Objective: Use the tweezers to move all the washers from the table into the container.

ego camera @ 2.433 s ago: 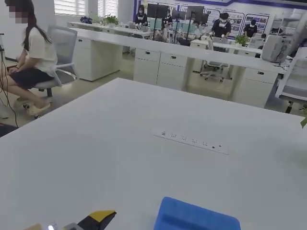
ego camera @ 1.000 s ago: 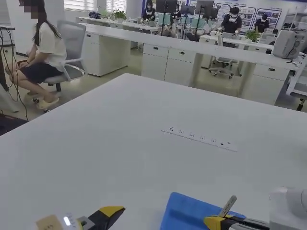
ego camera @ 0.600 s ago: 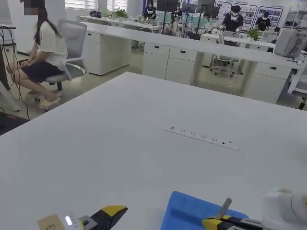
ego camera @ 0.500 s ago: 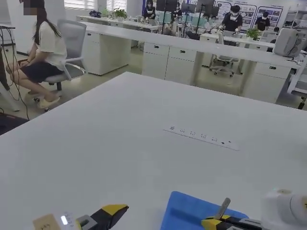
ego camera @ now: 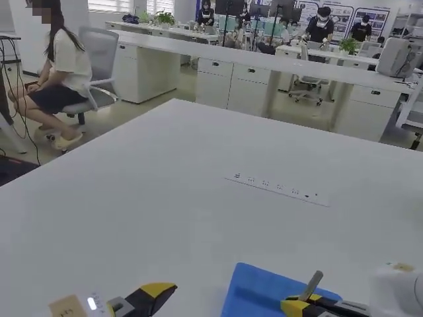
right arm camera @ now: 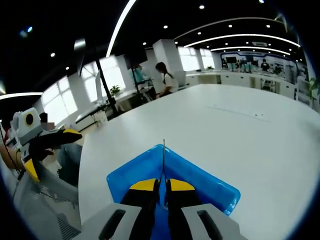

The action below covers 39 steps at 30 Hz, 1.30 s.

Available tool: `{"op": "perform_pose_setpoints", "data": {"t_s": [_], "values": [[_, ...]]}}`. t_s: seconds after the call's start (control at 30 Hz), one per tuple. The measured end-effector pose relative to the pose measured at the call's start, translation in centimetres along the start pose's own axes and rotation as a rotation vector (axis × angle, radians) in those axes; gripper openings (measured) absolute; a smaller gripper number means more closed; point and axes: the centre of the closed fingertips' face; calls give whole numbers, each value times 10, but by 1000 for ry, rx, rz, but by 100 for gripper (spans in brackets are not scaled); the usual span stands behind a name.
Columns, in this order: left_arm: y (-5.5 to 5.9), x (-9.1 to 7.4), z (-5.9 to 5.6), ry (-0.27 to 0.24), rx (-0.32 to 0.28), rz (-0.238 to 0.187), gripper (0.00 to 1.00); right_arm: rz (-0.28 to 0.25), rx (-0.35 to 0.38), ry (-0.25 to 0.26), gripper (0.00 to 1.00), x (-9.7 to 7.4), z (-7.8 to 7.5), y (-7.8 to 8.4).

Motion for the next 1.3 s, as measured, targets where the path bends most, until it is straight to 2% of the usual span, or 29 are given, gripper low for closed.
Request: {"op": "perform_pose_setpoints", "data": {"t_s": [0.23,0.47,0.7,1.03,1.3], "values": [[2,0,0,1,7,9,77,-49,10,-5,4,-10,7,-12],[3,1,-2,7,11,15,77,-95,6,-33,4,-21,24,-25],[4,1,-3,12,14,20,77,-132,17,-55,4,-32,39,-32],[6,2,-4,21,21,31,77,-132,41,-87,4,-40,57,-22],[7,2,-5,22,21,35,77,-109,82,-116,4,-41,71,-2]]}}
Point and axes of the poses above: the centre of the closed fingertips' face, and the gripper's own axes: x roughly forward along the fingers, z roughly to its left, y roughly out of its underside, and after that the axes turned 4 degrees about -y, right-handed
